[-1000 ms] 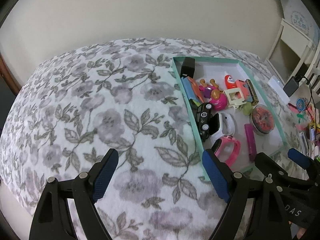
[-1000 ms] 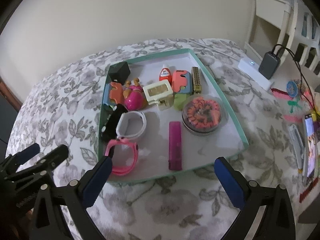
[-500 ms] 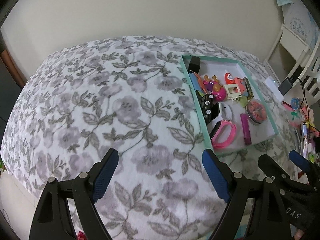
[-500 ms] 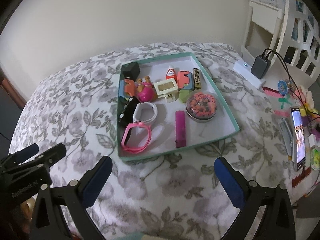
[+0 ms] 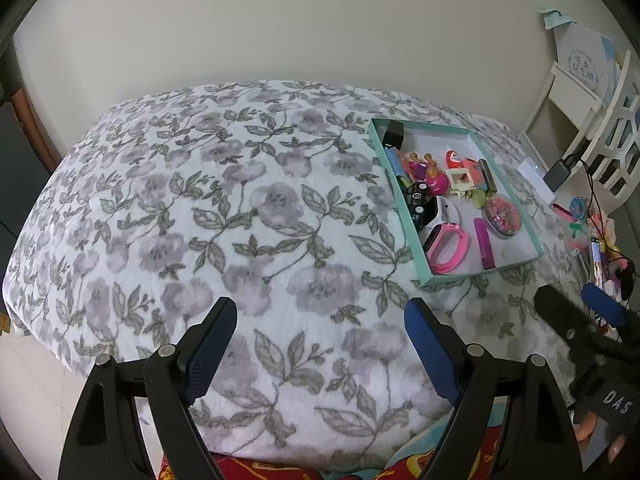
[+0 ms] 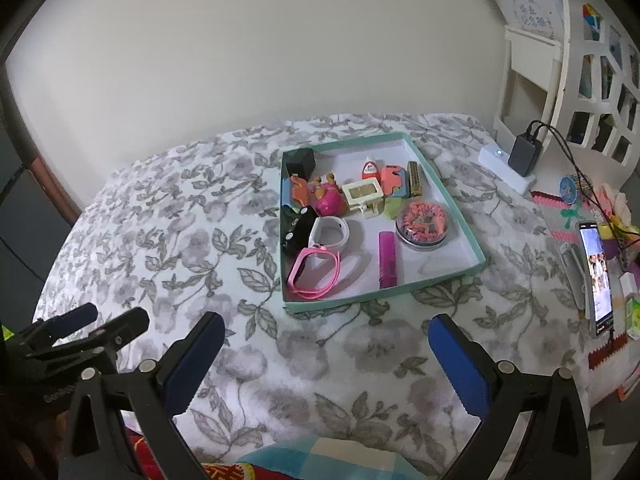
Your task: Organize rigid objects
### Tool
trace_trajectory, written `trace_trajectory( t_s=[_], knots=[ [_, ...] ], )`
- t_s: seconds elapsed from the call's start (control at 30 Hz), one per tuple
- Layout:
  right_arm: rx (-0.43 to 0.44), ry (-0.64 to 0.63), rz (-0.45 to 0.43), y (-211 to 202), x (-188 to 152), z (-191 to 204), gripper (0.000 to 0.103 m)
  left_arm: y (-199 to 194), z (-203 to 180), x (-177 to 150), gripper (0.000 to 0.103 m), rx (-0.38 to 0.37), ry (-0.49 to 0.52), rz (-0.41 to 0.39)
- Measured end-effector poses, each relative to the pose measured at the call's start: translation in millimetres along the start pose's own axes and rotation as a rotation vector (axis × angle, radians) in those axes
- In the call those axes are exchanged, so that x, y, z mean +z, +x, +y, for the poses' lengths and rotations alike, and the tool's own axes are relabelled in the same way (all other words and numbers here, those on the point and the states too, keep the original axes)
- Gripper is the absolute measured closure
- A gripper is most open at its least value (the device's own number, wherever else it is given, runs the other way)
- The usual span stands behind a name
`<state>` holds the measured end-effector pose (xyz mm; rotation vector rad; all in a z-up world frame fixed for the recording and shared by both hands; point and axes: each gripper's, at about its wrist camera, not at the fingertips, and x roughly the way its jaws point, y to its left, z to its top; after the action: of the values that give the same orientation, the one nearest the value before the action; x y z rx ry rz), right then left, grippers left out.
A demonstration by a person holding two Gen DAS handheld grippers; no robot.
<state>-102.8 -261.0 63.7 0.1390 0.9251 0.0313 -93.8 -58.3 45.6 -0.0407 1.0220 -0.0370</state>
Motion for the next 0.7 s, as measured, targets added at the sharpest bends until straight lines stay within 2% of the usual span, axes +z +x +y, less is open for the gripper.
trace_trajectory(
  t_s=[0.3, 0.7],
  knots=[
    [-0.014, 0.009, -0.065, -16.7, -1.9, -1.0, 0.0, -13.9, -1.8, -4.5, 0.017, 0.025, 0.019, -0.051],
    [-0.015, -0.004, -0.057, -14.7, -2.0, 1.4, 0.0, -19.5, -2.4, -4.5, 0.017, 0.044, 0.017, -0.08]
  ],
)
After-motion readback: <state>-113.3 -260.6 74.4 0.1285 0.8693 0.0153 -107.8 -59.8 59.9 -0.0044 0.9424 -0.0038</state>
